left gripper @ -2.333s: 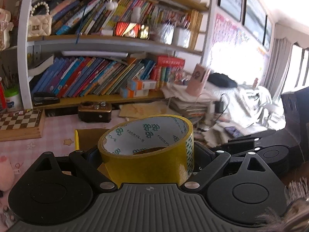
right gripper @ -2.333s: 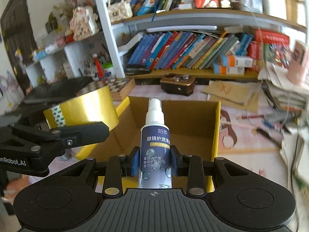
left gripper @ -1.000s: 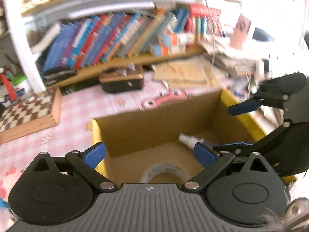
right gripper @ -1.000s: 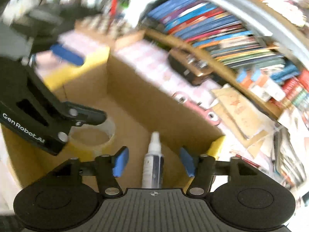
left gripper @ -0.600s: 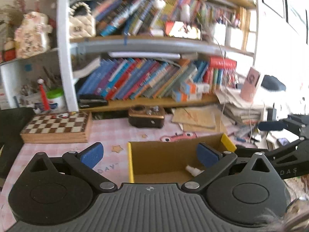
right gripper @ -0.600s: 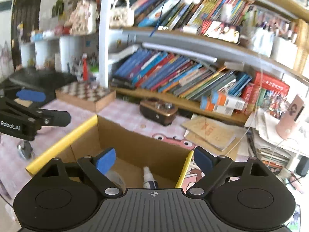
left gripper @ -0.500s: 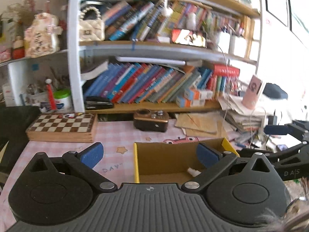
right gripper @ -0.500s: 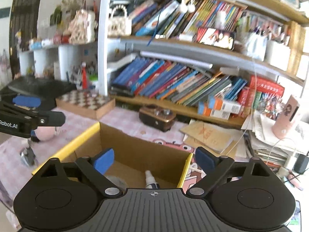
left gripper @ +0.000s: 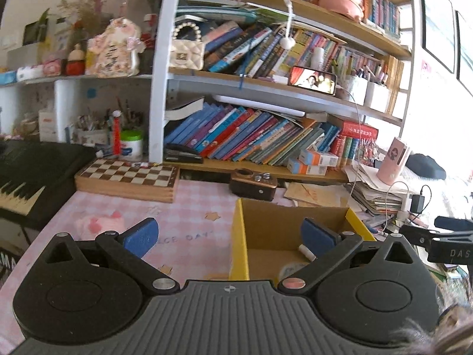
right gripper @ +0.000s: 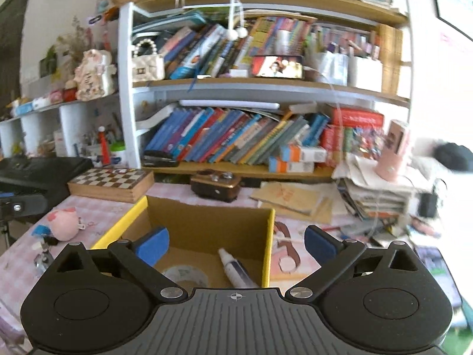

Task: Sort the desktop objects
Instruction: 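Withdraw both tools from the box back toward the table objects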

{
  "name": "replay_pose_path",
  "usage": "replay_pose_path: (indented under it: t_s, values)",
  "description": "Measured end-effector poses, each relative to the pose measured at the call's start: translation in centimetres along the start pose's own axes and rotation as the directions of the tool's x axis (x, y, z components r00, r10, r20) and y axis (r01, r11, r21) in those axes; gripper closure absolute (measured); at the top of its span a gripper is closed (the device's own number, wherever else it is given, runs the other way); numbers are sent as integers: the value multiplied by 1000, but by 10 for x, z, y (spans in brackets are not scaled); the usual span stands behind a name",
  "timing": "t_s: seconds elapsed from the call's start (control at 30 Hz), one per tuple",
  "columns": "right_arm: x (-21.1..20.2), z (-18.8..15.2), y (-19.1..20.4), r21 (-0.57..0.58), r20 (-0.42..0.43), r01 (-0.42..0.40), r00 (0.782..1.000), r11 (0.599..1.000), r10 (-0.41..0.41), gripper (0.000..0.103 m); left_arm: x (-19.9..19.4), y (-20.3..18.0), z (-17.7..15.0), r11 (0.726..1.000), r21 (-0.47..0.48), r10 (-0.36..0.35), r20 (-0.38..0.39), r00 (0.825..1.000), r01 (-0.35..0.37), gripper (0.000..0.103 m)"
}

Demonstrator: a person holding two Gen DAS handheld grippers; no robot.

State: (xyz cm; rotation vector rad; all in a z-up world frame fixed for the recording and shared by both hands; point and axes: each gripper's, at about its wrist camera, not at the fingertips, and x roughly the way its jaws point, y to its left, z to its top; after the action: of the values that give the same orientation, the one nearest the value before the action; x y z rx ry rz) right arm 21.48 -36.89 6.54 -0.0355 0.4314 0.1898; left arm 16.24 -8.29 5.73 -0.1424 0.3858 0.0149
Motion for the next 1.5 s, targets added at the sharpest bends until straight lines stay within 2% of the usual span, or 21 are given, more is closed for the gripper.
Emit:
replay_pose_path:
  t_s: [0.47, 0.87, 1.5]
  values:
    - [-33, -57, 56, 65, -57, 109, 993, 992, -106, 1, -37, 42, -46, 1000, -13, -11, -45, 999, 10, 0]
    - [-48, -86, 120, 83, -145, 89, 986, 993, -76, 1, -62, 82, -76, 999, 43, -13, -119, 993, 18, 0]
    - [-75, -115, 192, 73, -218, 85, 974, 994, -67, 1, -90, 125, -103, 990, 100, -78, -211, 974, 101, 0]
